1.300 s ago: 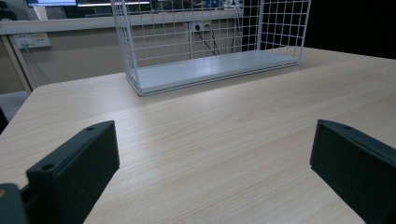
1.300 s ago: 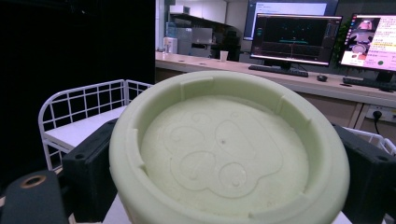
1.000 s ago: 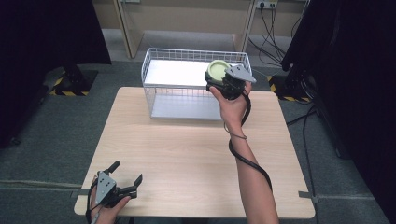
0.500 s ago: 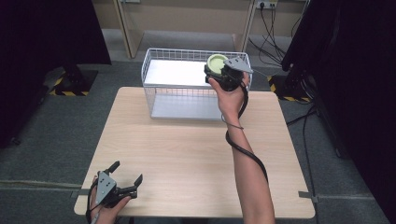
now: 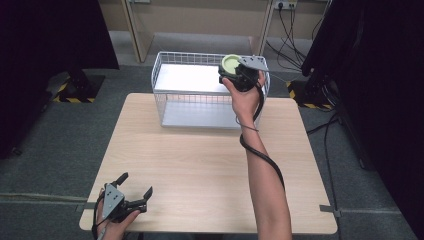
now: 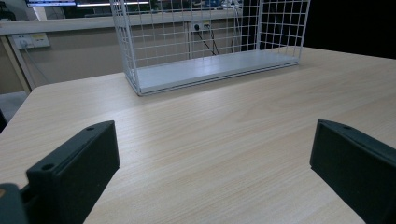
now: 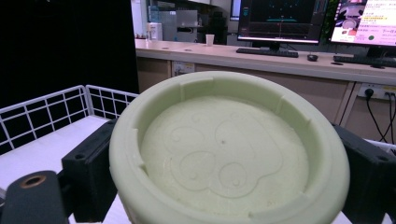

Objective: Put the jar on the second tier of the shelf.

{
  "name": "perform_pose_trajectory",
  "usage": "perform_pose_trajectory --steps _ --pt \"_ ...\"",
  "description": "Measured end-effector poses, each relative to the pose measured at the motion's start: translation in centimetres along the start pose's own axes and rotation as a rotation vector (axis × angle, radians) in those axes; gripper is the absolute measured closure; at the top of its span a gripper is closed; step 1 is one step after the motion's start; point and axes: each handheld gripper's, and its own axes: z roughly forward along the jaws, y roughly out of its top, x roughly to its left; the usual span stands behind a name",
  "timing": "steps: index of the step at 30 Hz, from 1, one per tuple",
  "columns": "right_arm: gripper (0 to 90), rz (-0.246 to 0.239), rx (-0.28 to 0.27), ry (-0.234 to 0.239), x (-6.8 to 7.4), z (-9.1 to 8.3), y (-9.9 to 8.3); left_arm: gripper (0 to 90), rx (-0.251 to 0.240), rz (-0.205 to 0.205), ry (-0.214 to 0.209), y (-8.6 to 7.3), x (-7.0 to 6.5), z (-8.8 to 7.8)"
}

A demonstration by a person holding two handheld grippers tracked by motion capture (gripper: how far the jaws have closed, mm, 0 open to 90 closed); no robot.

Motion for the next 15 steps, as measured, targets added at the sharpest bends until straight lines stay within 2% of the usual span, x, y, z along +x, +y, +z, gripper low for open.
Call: perform_pose_trajectory --steps 5,15 --pt "11.5 0.007 0.041 -0.009 -0.1 1.2 -0.9 0.9 -0.001 0.0 -0.001 0.0 0.0 0.0" --pt "11.5 0.017 0.074 -0.016 -0.3 2.3 -1.7 1.0 -0.002 0.0 -0.002 0.0 0.0 0.0"
